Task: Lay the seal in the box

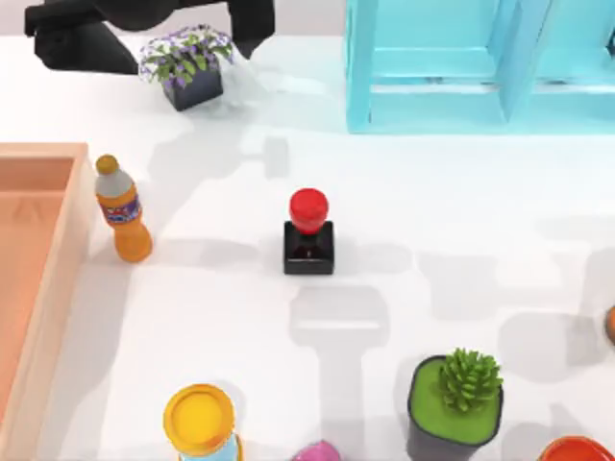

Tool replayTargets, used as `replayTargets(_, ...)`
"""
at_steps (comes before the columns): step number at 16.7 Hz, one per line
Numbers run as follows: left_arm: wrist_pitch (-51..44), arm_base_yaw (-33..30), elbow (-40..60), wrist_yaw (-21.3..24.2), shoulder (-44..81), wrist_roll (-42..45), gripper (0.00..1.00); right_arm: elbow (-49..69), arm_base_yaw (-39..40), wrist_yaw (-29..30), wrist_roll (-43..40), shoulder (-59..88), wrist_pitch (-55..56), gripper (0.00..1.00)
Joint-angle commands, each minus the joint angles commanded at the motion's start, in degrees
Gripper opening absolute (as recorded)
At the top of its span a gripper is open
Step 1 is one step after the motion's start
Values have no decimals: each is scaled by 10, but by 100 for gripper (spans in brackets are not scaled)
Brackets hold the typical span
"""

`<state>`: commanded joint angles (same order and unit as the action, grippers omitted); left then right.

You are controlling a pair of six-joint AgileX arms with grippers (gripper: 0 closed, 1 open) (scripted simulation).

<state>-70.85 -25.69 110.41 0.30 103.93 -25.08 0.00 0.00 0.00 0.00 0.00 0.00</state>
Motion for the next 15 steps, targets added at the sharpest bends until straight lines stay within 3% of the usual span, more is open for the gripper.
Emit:
replayTargets(8, -228, -86, 352, 1, 337, -76, 100, 0, 0, 0, 0, 0, 0, 100)
replayTargets(11, -267, -102, 413, 1, 396, -89, 100, 0, 0, 0, 0, 0, 0, 100)
replayTargets(15, -274, -104, 424, 1, 406, -91, 100, 0, 0, 0, 0, 0, 0, 100)
